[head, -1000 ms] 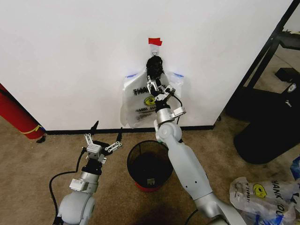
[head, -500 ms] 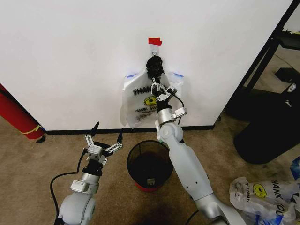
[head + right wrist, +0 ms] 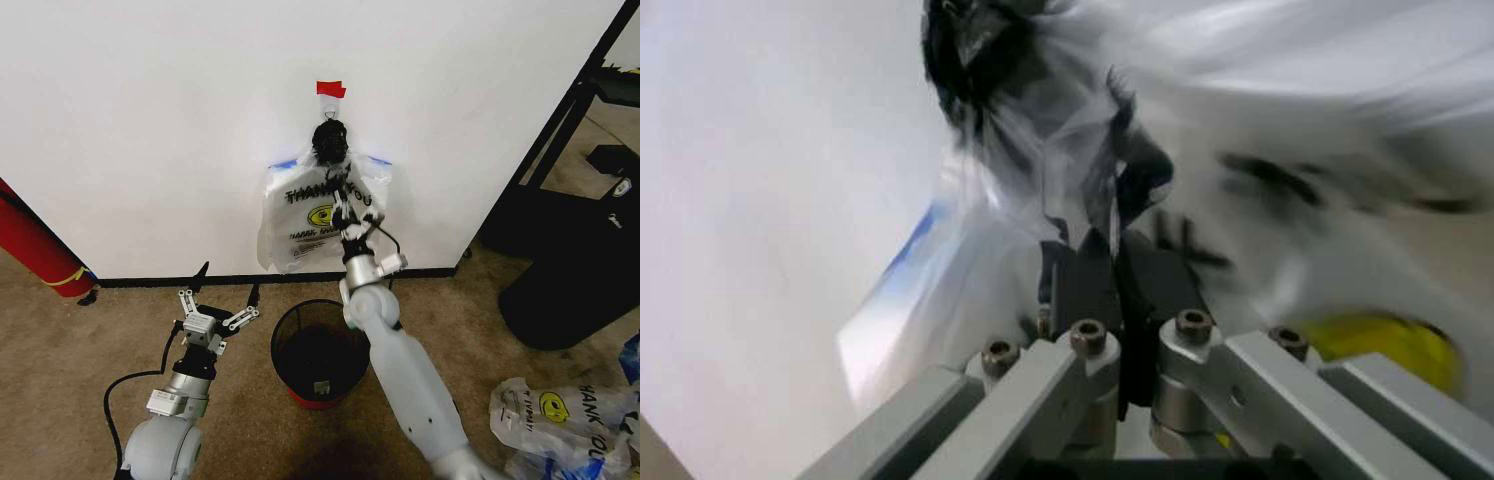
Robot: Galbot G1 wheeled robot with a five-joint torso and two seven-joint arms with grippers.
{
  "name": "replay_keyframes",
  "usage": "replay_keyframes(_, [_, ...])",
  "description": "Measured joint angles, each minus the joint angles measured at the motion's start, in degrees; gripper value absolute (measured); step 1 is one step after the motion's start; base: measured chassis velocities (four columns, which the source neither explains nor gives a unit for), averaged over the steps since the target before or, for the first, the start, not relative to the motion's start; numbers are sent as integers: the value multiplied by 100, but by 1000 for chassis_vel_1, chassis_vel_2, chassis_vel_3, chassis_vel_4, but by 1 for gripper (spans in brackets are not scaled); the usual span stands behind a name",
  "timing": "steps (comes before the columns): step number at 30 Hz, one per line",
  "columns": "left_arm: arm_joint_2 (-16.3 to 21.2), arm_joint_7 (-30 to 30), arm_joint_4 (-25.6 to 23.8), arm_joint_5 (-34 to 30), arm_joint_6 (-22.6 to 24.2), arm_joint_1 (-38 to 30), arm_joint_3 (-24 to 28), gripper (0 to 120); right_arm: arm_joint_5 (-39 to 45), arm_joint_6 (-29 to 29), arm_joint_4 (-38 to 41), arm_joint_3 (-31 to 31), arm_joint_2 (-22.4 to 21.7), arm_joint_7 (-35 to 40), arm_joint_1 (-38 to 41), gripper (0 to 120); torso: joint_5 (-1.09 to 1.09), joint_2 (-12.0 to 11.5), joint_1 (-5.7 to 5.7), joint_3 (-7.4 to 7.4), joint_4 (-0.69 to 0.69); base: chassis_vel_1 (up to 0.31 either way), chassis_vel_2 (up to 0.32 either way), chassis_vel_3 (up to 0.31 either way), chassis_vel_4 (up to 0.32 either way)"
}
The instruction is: Pick up the garbage bag from the wall and place it over the trash bin.
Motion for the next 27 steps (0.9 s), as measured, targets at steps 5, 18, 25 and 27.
replay_keyframes(5, [13,-18,-53,-66,-23,51,-24,100,-45,26,378,121,-160,-185,-698,0,0,0,0,0,0,0,0,0,0])
replay_keyframes(18, [-50,-34,-212,-87,-144,275,-21,100,-558,250,1108,481,-629,-850,-2368,0,0,0,0,0,0,0,0,0,0])
replay_keyframes(25, [-109,-28,-306,-45,-190,400,23,100,-983,640,1134,793,-861,-1227,-2990,0,0,0,0,0,0,0,0,0,0])
replay_keyframes(27, [-120,-23,-323,-40,-204,422,39,100,-1119,757,1055,911,-926,-1322,-3094,0,0,0,0,0,0,0,0,0,0])
